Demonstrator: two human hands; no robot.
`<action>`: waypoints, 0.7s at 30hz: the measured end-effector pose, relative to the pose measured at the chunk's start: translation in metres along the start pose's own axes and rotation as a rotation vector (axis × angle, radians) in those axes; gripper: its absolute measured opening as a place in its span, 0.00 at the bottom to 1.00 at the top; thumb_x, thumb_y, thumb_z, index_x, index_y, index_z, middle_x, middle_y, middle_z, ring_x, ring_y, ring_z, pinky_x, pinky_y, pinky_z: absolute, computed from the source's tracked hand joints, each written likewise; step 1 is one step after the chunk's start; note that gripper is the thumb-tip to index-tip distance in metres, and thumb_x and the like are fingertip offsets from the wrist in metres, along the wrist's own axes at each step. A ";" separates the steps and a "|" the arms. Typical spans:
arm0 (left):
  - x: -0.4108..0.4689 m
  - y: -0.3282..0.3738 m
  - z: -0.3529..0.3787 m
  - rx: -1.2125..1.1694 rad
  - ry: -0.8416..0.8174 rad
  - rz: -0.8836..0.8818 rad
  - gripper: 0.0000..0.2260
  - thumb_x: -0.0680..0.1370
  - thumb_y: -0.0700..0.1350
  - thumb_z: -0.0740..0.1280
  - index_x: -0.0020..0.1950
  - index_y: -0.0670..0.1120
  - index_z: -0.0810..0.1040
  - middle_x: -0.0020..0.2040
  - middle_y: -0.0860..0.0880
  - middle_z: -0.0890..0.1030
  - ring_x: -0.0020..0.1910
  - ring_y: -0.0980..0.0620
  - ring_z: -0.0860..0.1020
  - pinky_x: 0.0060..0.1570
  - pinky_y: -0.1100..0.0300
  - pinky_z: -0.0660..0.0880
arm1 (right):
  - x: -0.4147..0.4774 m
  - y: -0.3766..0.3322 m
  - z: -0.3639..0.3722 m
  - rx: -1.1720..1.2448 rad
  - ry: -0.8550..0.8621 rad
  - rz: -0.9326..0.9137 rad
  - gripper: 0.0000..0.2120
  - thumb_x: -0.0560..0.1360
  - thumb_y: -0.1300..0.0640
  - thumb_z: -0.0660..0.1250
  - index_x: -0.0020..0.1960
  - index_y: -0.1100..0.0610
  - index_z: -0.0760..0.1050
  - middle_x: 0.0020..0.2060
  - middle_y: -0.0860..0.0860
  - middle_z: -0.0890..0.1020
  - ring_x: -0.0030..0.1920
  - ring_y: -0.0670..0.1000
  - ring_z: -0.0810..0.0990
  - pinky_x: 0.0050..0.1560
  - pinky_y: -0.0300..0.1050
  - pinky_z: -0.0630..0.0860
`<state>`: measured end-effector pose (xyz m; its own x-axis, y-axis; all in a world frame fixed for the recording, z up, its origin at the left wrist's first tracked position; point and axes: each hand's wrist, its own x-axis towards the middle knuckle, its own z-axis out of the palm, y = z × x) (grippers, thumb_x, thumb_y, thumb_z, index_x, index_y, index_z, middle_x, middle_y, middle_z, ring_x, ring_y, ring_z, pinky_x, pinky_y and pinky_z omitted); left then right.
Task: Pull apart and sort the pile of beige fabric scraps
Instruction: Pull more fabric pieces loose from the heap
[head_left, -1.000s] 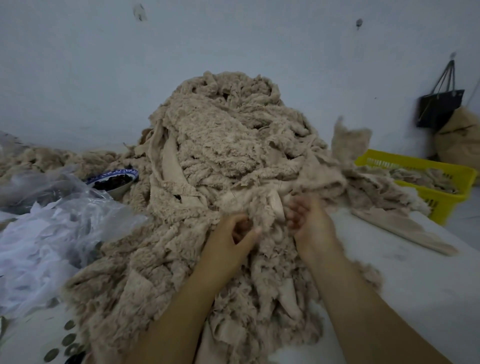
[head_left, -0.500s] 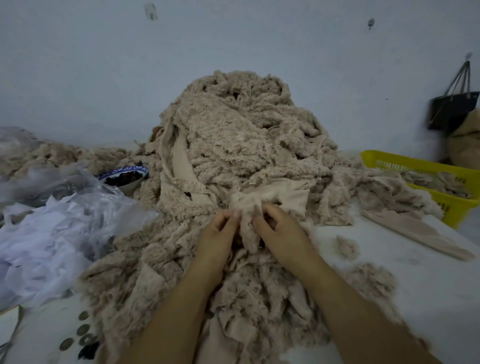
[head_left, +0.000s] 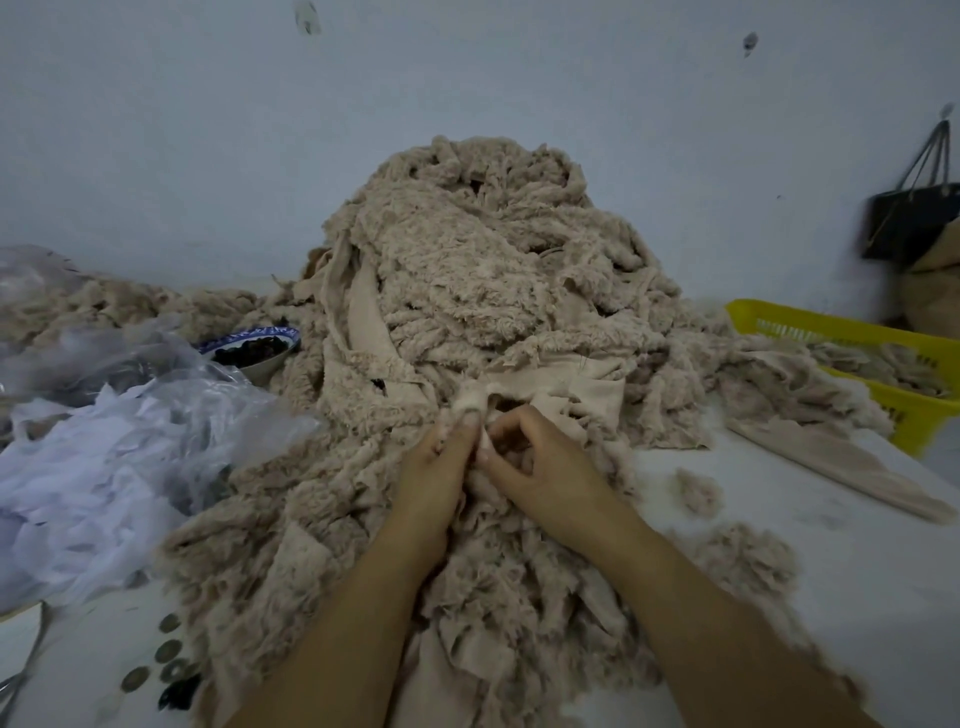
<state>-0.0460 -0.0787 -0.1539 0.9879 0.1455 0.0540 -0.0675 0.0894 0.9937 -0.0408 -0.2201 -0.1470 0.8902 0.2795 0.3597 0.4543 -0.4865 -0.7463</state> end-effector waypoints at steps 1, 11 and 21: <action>0.001 0.003 -0.002 -0.130 0.024 -0.040 0.18 0.80 0.56 0.66 0.54 0.42 0.83 0.43 0.43 0.87 0.41 0.46 0.86 0.40 0.56 0.81 | 0.001 0.001 0.000 -0.041 -0.012 0.011 0.06 0.78 0.44 0.65 0.52 0.44 0.71 0.46 0.39 0.77 0.43 0.37 0.75 0.38 0.35 0.70; 0.013 0.016 -0.024 -0.815 0.025 -0.192 0.23 0.81 0.60 0.60 0.54 0.44 0.85 0.49 0.45 0.85 0.46 0.48 0.84 0.47 0.52 0.82 | 0.007 0.020 -0.012 -0.167 0.117 0.165 0.14 0.83 0.49 0.60 0.39 0.49 0.69 0.35 0.46 0.76 0.33 0.42 0.72 0.31 0.35 0.66; 0.007 0.012 -0.014 -0.572 -0.311 -0.209 0.23 0.81 0.61 0.60 0.58 0.45 0.85 0.51 0.44 0.84 0.46 0.48 0.83 0.44 0.53 0.81 | -0.001 -0.001 0.001 0.069 -0.073 0.003 0.11 0.80 0.43 0.60 0.62 0.39 0.72 0.49 0.31 0.76 0.47 0.32 0.76 0.43 0.30 0.71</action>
<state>-0.0415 -0.0625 -0.1430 0.9767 -0.2133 -0.0226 0.1500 0.6041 0.7827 -0.0417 -0.2190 -0.1471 0.8854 0.3390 0.3180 0.4464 -0.4295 -0.7850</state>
